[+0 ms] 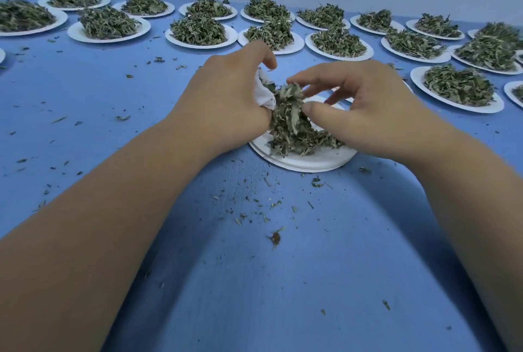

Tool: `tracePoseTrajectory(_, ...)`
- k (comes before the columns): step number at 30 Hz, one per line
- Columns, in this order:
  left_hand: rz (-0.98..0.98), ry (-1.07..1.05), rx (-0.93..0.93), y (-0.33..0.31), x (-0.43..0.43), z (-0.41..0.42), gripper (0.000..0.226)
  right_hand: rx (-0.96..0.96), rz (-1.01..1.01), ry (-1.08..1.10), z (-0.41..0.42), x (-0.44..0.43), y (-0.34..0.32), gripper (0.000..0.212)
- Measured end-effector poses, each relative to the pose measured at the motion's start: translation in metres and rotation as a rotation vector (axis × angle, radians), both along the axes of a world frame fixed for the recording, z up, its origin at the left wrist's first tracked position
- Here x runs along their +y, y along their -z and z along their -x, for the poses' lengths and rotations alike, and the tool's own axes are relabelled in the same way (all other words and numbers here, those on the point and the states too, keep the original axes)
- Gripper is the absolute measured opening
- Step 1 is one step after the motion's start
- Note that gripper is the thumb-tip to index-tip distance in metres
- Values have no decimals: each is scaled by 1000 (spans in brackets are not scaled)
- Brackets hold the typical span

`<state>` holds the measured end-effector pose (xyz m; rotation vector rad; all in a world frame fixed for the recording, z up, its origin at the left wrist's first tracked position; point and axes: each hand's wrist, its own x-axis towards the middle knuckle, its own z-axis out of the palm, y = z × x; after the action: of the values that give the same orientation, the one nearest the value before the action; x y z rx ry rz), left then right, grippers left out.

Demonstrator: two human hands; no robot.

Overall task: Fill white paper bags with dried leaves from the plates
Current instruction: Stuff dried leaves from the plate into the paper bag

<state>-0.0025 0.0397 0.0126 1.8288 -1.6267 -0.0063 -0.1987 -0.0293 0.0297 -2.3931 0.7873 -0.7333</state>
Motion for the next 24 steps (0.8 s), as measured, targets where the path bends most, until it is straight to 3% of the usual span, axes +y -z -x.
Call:
tracePoseTrajectory(8, -19, 2, -1, 2, -3, 6, 55, 145, 2, -118, -7, 6, 6, 74)
tracePoseTrajectory(16, -10, 30, -26, 6, -5, 4, 60, -101, 130, -12, -11, -1, 11, 24)
tracePoseTrajectory(22, -161, 64, -28, 5, -3, -5, 75, -126, 169, 15, -11, -3, 9, 17)
tracePoseTrajectory(24, -230, 31, -22, 2, -1, -13, 65, -126, 154, 19, -10, -4, 9, 17)
